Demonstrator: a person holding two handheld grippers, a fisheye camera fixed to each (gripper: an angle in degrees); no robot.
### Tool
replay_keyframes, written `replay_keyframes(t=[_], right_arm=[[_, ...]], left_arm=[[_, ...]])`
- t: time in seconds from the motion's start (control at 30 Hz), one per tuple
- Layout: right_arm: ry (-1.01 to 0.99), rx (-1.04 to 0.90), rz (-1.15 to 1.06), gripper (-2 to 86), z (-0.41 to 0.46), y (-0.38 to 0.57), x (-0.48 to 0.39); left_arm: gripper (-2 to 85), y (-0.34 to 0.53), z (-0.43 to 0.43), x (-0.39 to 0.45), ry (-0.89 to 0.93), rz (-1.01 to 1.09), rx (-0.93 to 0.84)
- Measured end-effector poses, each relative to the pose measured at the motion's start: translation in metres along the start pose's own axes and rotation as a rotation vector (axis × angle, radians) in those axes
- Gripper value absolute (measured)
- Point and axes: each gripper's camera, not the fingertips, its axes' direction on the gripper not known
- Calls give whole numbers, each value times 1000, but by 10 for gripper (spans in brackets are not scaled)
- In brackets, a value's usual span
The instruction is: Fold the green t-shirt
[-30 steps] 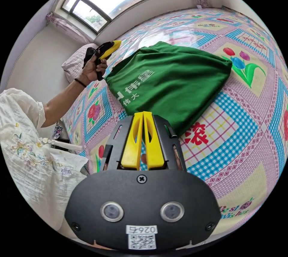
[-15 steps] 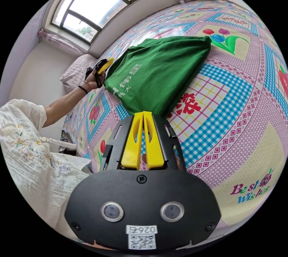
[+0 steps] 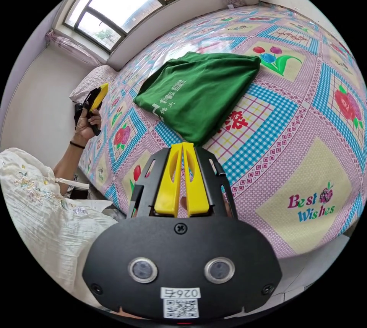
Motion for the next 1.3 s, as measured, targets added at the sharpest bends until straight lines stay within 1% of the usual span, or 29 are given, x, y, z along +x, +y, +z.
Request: replay_keyframes(t=[0.1,0.17,0.2,0.27,0.3,0.33,0.37,0.4,0.43,0.47,0.5,0.53,0.57,0.63,0.73,0.8,0.83,0.9,0.93,1.0,1.03,1.07,1.1,1.13,1.17,1.2,1.23,1.27,1.3], right_arm=[[49,67,-52,-9,-27,22,-19],[118,152,-120,-9,-53,39,-34],[137,177,-142,-9,-60,43,-38],[204,288,-208,-8,-90,55,-49],[214,317,-216,-8,-100,57,-51],[214,388,-227,-7,-122,63,-56],[202,495,-262,-5,-151,73,-64],[199,562,-282,-5,-167,80,-68],[189,715,-317,0,-202,97,-77],[172,889,-345,8,-236,117,-84],[166,980,-355,13,-253,128,-87],[155,1150,-384,14,-280,148,-91],[133,1274,-436,6,-304,165,-92],[116,1356,-518,-4,-330,181,-92],[96,1406,-651,-8,-355,195,-86],[78,1418,-720,-9,-363,200,-79],[63,1440,-745,-9,-368,203,-73],[58,1466,-731,-8,-376,205,-62],[49,1464,-710,-7,-382,204,-56],[-27,1469,-692,-4,-393,201,-43],[-138,1493,-677,2,-399,198,-29],[-292,1508,-671,11,-405,193,-12],[-373,1509,-663,18,-407,190,-4],[-513,1507,-635,21,-410,180,12],[-596,1498,-617,13,-410,169,23],[-614,1484,-613,8,-410,163,27],[-618,1431,-622,-1,-408,150,32],[-598,1363,-623,-4,-405,135,32],[-577,1330,-616,-6,-403,127,32]], left_arm=[[-10,46,-27,29,118,-11,61],[-10,72,-57,62,205,41,132],[-10,76,-66,74,215,68,151],[-10,91,-108,133,198,227,236],[-10,94,-119,152,184,275,260],[-10,103,-141,191,167,377,312],[-10,114,-162,232,164,498,368],[-10,121,-172,253,171,559,402],[-10,139,-192,293,209,682,486],[-9,160,-209,329,277,802,578],[-9,172,-217,346,316,861,625],[-9,194,-229,375,389,961,701],[-8,216,-237,402,450,1053,756],[-4,245,-242,437,484,1150,821],[-7,289,-238,490,441,1285,867],[-7,312,-231,521,393,1365,838],[-6,325,-226,542,337,1411,803],[-1,348,-215,569,247,1485,827],[4,364,-207,583,212,1549,872],[48,379,-201,593,282,1605,922],[64,380,-202,594,410,1608,931],[69,376,-203,591,536,1596,923],[67,373,-203,590,578,1587,918],[45,369,-201,588,601,1573,914],[5,365,-198,587,564,1558,903],[2,365,-195,587,532,1557,899],[-4,365,-188,588,434,1559,898],[-6,364,-179,591,273,1547,900],[-7,364,-173,593,172,1534,903]])
